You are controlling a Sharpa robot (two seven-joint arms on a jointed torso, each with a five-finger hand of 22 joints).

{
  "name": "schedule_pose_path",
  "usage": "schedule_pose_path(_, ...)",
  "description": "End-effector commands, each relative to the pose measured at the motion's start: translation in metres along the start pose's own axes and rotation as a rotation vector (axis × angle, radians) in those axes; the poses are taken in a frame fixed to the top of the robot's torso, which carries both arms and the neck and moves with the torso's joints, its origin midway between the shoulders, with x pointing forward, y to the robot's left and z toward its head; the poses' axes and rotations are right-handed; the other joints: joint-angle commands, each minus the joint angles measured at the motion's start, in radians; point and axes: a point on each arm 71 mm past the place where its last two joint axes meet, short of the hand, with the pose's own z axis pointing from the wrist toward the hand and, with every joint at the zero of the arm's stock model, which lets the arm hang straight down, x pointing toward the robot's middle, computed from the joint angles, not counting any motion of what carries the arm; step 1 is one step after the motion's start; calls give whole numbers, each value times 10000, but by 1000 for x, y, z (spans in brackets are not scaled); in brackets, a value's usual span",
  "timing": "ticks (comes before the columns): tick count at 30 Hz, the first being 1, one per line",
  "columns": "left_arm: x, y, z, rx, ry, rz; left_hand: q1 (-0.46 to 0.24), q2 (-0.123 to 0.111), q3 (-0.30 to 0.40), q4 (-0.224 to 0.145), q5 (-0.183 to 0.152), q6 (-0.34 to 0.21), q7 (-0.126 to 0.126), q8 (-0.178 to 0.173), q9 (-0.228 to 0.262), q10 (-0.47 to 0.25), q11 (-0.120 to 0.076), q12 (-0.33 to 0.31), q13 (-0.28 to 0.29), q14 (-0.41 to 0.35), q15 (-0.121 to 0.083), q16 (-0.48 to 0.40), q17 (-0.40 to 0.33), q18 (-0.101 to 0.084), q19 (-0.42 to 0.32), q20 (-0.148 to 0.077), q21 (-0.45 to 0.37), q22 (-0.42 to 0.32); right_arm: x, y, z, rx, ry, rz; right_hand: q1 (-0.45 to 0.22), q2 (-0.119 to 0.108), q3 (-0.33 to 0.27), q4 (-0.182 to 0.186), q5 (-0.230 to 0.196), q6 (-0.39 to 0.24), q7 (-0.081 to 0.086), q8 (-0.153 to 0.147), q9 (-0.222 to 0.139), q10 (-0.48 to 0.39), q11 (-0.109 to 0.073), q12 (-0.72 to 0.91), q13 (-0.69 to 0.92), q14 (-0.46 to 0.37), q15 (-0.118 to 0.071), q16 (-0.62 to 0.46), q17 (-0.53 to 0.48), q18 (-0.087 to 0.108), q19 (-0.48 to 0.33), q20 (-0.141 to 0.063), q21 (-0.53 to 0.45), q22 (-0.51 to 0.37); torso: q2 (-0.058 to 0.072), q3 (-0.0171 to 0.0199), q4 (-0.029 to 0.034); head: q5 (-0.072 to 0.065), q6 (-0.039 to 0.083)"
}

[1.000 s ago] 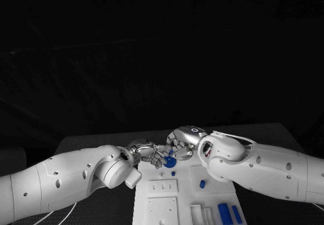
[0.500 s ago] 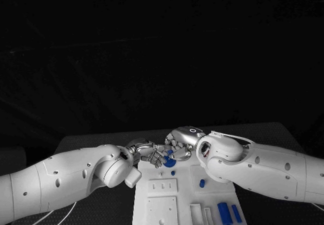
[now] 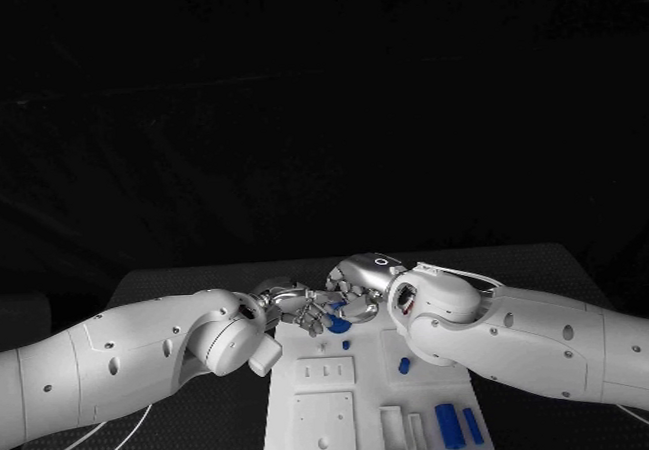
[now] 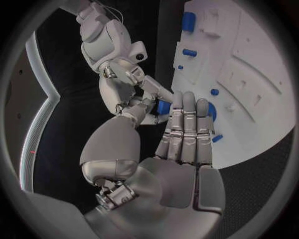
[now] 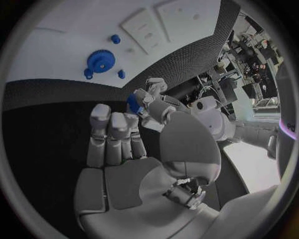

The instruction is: Assemble the parts on the task board

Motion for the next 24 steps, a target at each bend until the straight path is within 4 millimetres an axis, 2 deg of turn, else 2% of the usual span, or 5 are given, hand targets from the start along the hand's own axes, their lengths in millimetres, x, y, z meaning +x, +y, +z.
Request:
schedule_pose_path(1, 1, -5, 0, 243, 27, -148, 2, 211, -17, -84, -27, 66, 2, 4, 1, -37, 15, -10, 23, -86, -3, 68, 13, 71, -76, 17, 58, 204, 4, 5, 0, -205, 295, -65, -71, 9, 55, -18, -52, 983, 296, 160, 398, 64, 28, -38, -17, 64, -33, -32, 9, 173, 67, 24, 25, 66, -5, -1, -8, 5, -12)
schedule_pose_path(4, 1, -5, 0, 277, -5, -179, 20, 316, -29, -120, -27, 76, -1, -3, -3, -32, 13, -10, 40, -81, -5, 75, 18, 68, -84, 16, 65, 202, 6, 6, 0, -209, 348, -53, -72, 8, 58, -18, -52, 983, 296, 160, 399, 65, 28, -39, -17, 65, -32, -32, 9, 173, 68, 24, 24, 66, -2, -4, -8, 6, -3)
schedule_pose_path(10, 1, -5, 1, 248, 47, -216, 98, 679, -42, -266, -23, 106, -8, -21, -13, -30, 9, -17, 83, -85, -7, 85, 28, 55, -115, 15, 80, 196, 9, 8, -2, -248, 431, 127, -75, 6, 62, -19, -52, 983, 297, 159, 400, 66, 29, -40, -18, 65, -32, -33, 8, 173, 69, 25, 24, 65, -6, 9, -5, 20, -5)
schedule_pose_path(17, 1, -5, 2, 111, -7, -184, 63, 580, -146, -391, -24, 129, -9, -36, -22, -40, 13, -31, 108, -97, -1, 83, 28, 42, -133, 18, 91, 194, 11, 11, -2, -312, 473, 245, -76, 9, 73, -21, -52, 983, 297, 157, 402, 68, 29, -43, -18, 66, -32, -35, 8, 173, 71, 25, 22, 64, -8, 20, -12, 47, -6)
schedule_pose_path(24, 4, -5, 3, 41, 132, -81, 106, 459, -157, -518, -16, 212, -40, -20, -18, -23, -2, -32, 142, -86, -14, 90, 29, 53, -123, 2, 110, 189, 11, 11, -2, -276, 503, 224, -76, 10, 81, -25, -52, 982, 297, 156, 404, 69, 29, -44, -18, 67, -32, -35, 8, 173, 73, 24, 21, 63, -5, 14, -10, 45, -19)
